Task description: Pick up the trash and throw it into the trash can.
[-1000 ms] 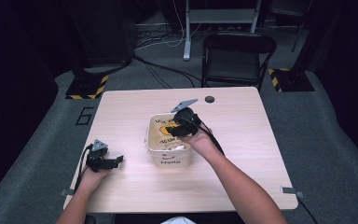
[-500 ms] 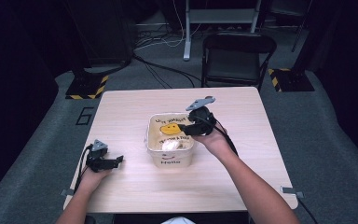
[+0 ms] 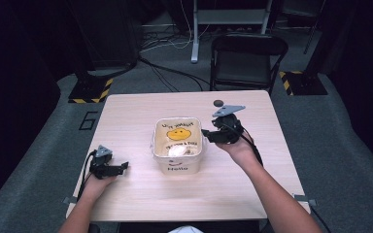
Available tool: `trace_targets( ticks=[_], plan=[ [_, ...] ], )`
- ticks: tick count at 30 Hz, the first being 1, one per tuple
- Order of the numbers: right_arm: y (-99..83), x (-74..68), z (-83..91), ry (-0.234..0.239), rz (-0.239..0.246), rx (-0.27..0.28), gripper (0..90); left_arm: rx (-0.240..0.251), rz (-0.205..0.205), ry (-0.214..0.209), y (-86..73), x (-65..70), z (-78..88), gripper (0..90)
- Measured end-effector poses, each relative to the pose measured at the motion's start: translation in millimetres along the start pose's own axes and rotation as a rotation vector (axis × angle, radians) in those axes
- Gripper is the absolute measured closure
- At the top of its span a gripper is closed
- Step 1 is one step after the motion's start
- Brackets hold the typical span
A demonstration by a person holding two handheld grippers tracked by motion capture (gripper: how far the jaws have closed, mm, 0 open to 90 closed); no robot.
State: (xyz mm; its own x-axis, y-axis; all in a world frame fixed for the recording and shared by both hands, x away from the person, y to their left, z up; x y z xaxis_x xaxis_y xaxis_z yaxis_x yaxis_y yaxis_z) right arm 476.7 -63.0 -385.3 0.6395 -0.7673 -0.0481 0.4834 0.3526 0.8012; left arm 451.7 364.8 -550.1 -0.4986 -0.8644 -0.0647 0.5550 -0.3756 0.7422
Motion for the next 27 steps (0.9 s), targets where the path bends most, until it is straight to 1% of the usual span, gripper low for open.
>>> trace_targets(
  ticks=[6, 11, 14, 19, 27],
  plan=[
    [-10.5, 14.8, 9.0, -0.037, -0.032, 0.011, 42.8, 0.001, 0.000, 0.000, 0.0, 0.0, -0.1, 14.0],
    [-23.0, 24.2, 14.4, -0.068, -0.040, 0.011, 42.8, 0.001, 0.000, 0.000, 0.0, 0.0, -0.1, 14.0],
    [-31.8, 28.6, 16.1, -0.084, -0.061, 0.010, 42.6, 0.001, 0.000, 0.000, 0.0, 0.0, 0.0, 14.0],
    [-45.6, 34.2, 17.8, -0.099, -0.071, 0.021, 42.2, 0.001, 0.001, 0.000, 0.0, 0.0, -0.1, 14.0],
    [-65.0, 41.7, 15.3, -0.120, -0.101, 0.008, 41.9, 0.000, 0.000, 0.000, 0.0, 0.0, 0.0, 14.0]
  ],
)
Point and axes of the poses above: each handheld gripper's, and its own axes: z roughly backward along the jaws, y roughly out of its top, x roughly to its right, the point moved 3 cm from there along -z, roughly forward along the jaws, and after that the axes turned 6 degrees about -z, right-handed, at the moved point
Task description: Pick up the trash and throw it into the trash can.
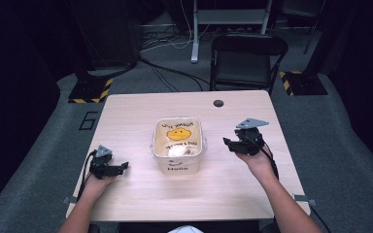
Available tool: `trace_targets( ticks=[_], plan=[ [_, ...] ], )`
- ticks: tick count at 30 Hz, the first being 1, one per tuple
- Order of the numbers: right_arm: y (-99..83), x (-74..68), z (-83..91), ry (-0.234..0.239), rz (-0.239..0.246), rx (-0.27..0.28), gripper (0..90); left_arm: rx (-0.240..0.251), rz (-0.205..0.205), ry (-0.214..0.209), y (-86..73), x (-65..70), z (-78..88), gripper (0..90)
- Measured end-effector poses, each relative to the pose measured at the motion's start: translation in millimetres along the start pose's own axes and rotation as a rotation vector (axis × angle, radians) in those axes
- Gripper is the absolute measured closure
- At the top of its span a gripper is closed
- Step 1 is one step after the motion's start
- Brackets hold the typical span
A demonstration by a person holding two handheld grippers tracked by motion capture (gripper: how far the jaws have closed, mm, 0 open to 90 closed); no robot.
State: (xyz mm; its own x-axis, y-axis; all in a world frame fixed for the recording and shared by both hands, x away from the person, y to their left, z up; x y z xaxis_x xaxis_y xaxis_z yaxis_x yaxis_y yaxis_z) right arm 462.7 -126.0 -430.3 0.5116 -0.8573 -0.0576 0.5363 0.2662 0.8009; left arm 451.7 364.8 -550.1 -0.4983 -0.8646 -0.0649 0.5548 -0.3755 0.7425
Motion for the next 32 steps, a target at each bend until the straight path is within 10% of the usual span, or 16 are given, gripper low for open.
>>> trace_targets(
  ticks=[24, 32],
  plan=[
    [-62.7, 21.6, -18.8, -0.077, -0.066, -0.052, 38.5, 0.000, 0.000, 0.000, 0.0, 0.0, 0.0, 14.0],
    [-80.6, 36.3, -25.1, -0.168, -0.105, -0.070, 23.7, 0.000, 0.000, 0.000, 0.0, 0.0, 0.0, 14.0]
  ],
)
Point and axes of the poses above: each handheld gripper's, and its own axes: z roughly backward along the jaws, y roughly out of its top, x roughly to its right, the point moved 3 cm from there along -z, roughly forward along the jaws, and after that the axes turned 6 degrees about -z, right-handed, at the moved point
